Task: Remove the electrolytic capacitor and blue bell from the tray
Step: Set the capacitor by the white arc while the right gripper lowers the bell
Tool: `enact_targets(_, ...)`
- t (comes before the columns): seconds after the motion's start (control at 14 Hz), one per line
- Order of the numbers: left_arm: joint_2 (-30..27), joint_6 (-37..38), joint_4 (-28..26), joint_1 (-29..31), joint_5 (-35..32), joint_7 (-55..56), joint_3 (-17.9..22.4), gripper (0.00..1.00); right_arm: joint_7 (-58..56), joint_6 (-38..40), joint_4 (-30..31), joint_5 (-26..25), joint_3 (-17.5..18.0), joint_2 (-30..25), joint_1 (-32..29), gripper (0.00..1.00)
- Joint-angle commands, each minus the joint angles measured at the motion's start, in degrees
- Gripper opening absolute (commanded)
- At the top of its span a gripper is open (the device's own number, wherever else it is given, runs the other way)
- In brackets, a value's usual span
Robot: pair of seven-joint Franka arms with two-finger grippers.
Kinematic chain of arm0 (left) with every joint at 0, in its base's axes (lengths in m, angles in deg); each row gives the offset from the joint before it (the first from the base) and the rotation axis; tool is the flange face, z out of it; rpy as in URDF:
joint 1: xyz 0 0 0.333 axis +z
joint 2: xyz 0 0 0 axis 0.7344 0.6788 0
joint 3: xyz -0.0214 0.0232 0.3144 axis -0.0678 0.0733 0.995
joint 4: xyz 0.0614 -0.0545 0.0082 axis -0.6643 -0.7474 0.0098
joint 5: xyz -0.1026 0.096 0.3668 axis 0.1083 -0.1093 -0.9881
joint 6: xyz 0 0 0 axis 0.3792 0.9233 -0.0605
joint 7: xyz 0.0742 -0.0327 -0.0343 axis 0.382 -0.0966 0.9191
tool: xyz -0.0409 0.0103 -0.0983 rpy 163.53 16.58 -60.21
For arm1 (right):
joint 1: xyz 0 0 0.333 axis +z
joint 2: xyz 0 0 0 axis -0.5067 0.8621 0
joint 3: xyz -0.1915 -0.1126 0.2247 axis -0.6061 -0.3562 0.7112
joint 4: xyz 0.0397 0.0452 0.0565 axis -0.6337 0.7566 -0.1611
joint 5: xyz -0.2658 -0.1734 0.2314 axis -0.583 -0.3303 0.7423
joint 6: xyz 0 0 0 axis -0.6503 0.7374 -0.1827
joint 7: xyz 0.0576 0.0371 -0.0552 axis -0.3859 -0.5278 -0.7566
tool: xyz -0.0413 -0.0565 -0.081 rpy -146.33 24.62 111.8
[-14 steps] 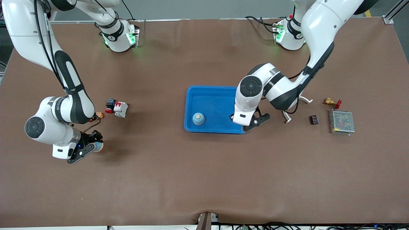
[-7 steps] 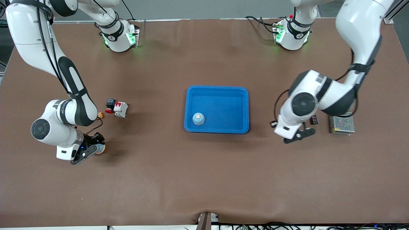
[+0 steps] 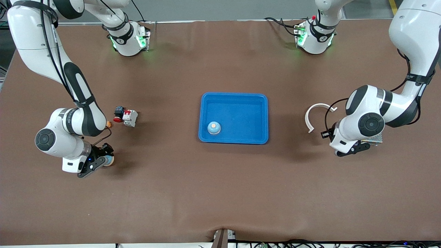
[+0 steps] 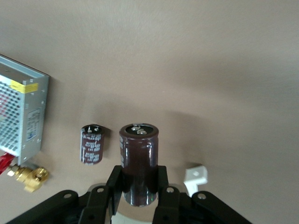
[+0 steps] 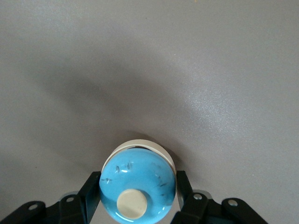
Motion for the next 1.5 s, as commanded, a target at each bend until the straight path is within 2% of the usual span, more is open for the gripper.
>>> enact_targets(0.0,2.15,-4.76,-3.41,2.41,-2.45,-0.17,-0.91,0.0,-1.4,-1.36,-0.78,1.5,0.95,1.51,-1.38,0.53)
enact_targets(0.21,5.31,-6.01,-3.6,2.5,-3.68,-0.08,-0.91,0.0,-1.4,-1.63,-0.78,1.42,0.95,1.6,-1.38,0.53)
enact_targets(0.29,5.76,-6.01,-3.51,2.5,-4.81,-0.08,-0.82,0.08,-1.4,-1.63,-0.87,1.42,0.95,1.6,-1.38,0.56)
enact_targets(0.36,5.94,-6.01,-3.33,2.42,-5.69,0.09,-0.82,0.59,-1.4,-1.63,-0.87,1.42,0.95,1.6,-1.38,0.66)
enact_targets(0.43,5.94,-6.01,-2.99,2.5,-5.7,0.62,-0.91,1.0,-1.32,-1.63,-0.96,1.42,0.95,1.52,-1.38,0.92)
enact_targets(0.5,5.24,-5.83,-2.72,2.42,-5.44,1.15,-1.0,1.0,-1.23,-1.46,-1.22,1.5,0.95,1.51,-1.29,1.0)
enact_targets(0.64,2.52,-5.13,-1.41,2.33,-4.82,0.98,-1.61,1.0,-1.23,-1.02,-1.57,1.42,0.95,1.43,-1.38,1.0)
enact_targets(0.86,-2.13,0.04,2.36,2.5,-2.98,0.71,-5.38,1.0,-0.88,0.9,-3.32,1.42,0.95,1.16,-1.29,1.0)
enact_targets(1.15,-5.13,9.87,11.4,2.59,-2.8,0.1,-10.39,1.0,-0.09,10.03,-9.47,1.51,1.04,1.08,-1.46,1.0)
enact_targets(1.43,-5.14,20.78,22.48,2.42,-2.8,0.1,-14.52,1.0,8.15,20.41,-14.92,1.51,1.21,-0.41,-0.41,1.0)
